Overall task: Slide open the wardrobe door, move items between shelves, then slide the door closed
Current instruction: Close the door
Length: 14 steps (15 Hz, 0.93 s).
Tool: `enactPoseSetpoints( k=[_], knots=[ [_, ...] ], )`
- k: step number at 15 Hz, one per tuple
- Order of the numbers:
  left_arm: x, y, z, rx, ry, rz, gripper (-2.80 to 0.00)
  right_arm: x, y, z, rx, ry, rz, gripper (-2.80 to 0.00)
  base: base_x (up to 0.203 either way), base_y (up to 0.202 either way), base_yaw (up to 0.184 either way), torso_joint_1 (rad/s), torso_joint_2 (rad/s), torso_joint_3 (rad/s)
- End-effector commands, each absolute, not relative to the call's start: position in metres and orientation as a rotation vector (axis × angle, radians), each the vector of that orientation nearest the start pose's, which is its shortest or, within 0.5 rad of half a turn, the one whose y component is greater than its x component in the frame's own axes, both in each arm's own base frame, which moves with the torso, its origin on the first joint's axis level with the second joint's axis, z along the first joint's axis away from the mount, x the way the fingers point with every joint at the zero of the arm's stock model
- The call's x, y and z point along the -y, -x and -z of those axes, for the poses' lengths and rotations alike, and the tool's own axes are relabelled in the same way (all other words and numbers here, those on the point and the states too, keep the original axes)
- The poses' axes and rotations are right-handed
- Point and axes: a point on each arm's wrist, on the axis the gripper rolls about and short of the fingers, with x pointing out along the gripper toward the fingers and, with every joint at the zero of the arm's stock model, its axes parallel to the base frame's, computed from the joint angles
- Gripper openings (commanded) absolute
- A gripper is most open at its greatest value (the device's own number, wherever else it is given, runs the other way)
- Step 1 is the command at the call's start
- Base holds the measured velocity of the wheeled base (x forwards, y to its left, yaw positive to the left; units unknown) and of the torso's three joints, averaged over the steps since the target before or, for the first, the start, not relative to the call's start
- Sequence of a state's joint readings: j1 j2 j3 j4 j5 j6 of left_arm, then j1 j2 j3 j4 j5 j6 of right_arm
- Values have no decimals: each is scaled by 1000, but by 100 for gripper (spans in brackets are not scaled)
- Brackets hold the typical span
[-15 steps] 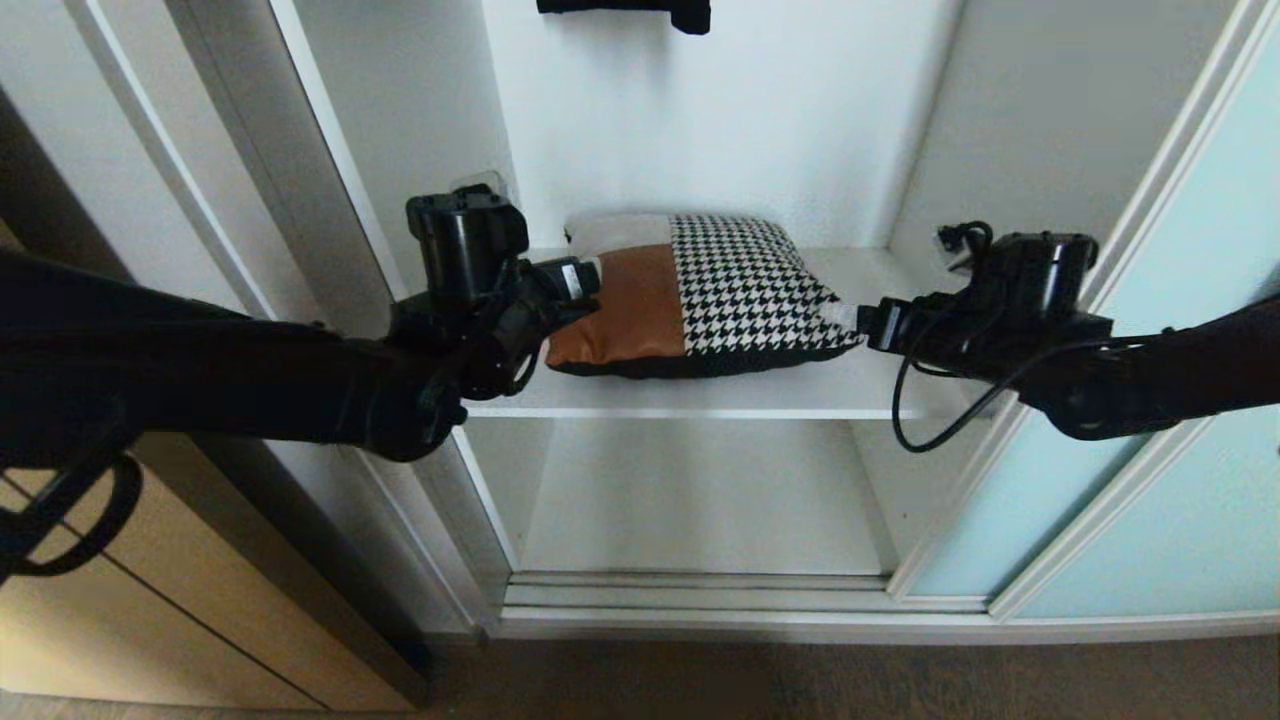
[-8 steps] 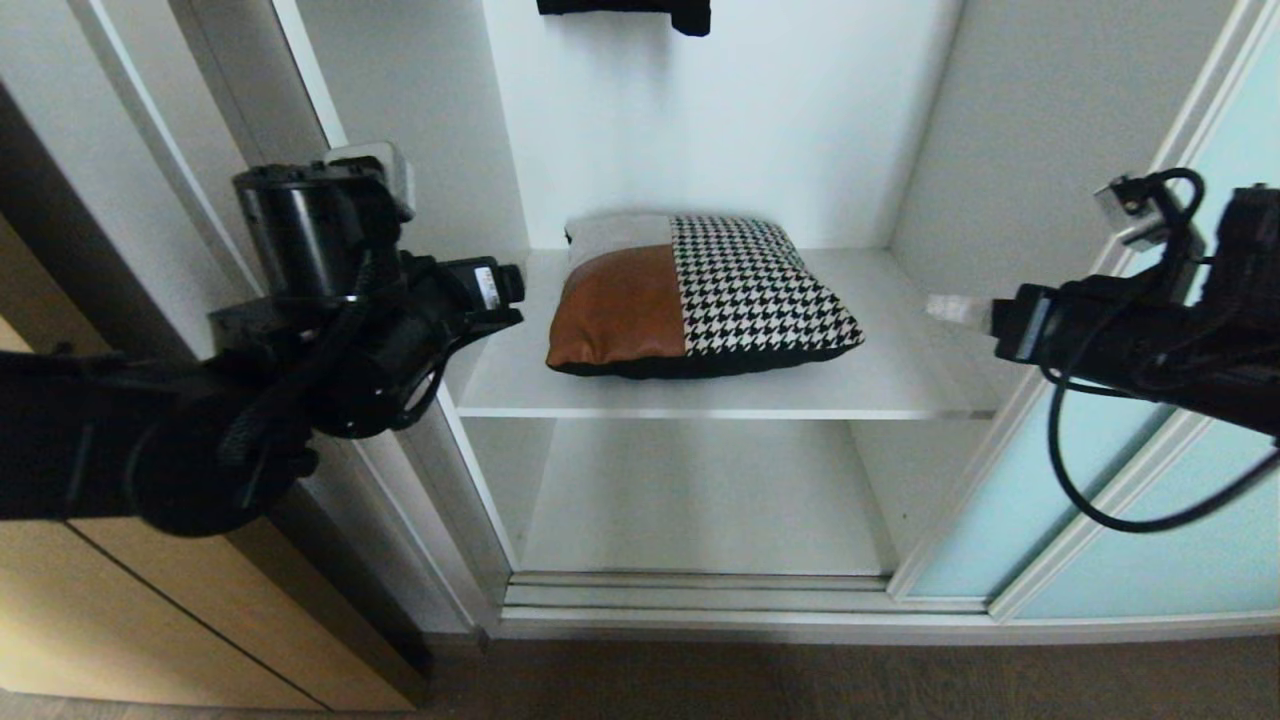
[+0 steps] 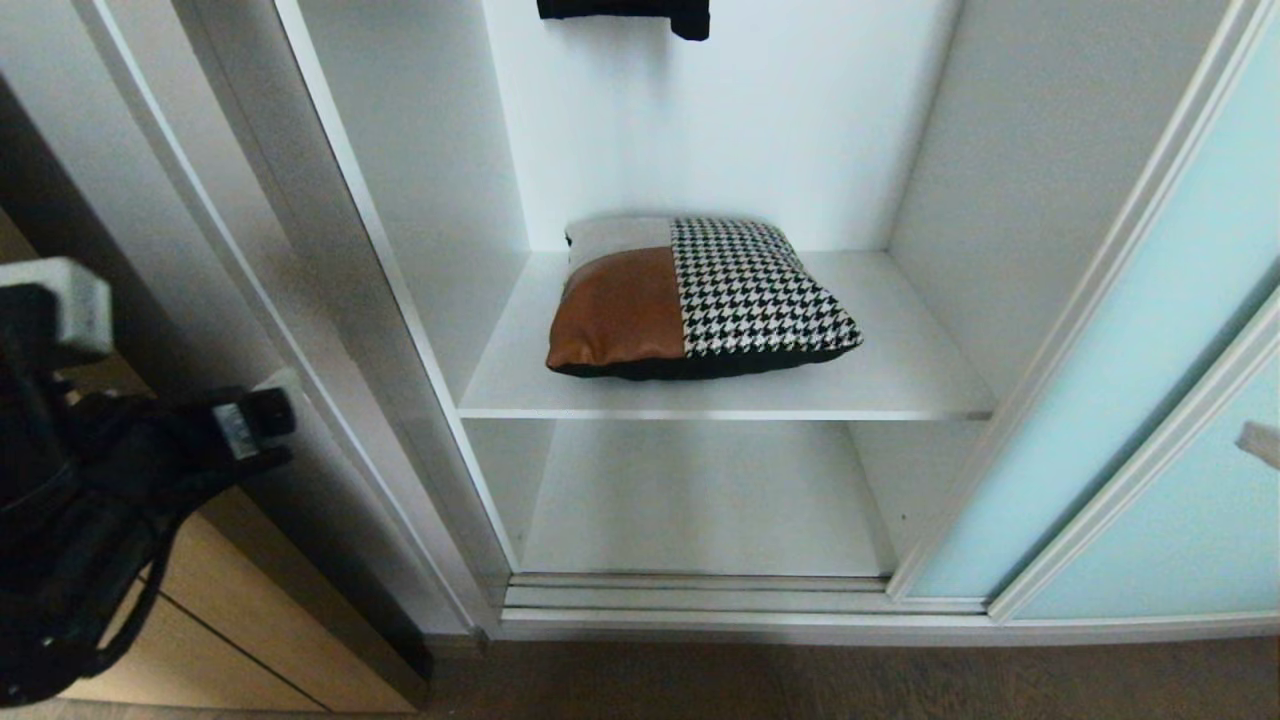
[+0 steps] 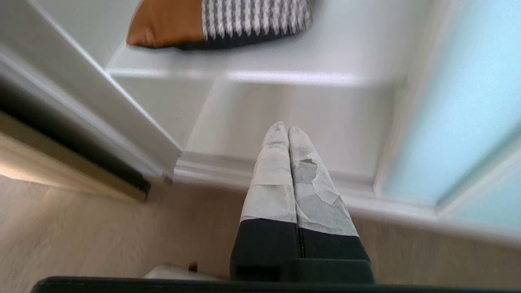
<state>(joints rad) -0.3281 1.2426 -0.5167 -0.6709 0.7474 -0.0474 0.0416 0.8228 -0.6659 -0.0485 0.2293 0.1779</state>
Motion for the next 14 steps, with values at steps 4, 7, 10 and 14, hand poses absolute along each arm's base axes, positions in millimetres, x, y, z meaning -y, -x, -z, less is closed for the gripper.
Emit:
enactPoseSetpoints(
  k=[4,7,10,14],
  knots=[
    [-4,-75,-193,91,44,-602,0,-5,2,-222,-96,-281,-226,-280,0,0,0,0,0,0],
    [-13,-33,-159,127,3,-677,0,-5,10,-222,-68,-325,-228,-280,0,0,0,0,0,0],
    [-14,3,-137,224,9,-647,0,-4,15,-215,-62,-333,-240,-280,0,0,0,0,0,0],
    [-6,23,-93,75,-111,-258,0,-4,16,-205,-75,-334,-240,-280,0,0,0,0,0,0]
  ],
)
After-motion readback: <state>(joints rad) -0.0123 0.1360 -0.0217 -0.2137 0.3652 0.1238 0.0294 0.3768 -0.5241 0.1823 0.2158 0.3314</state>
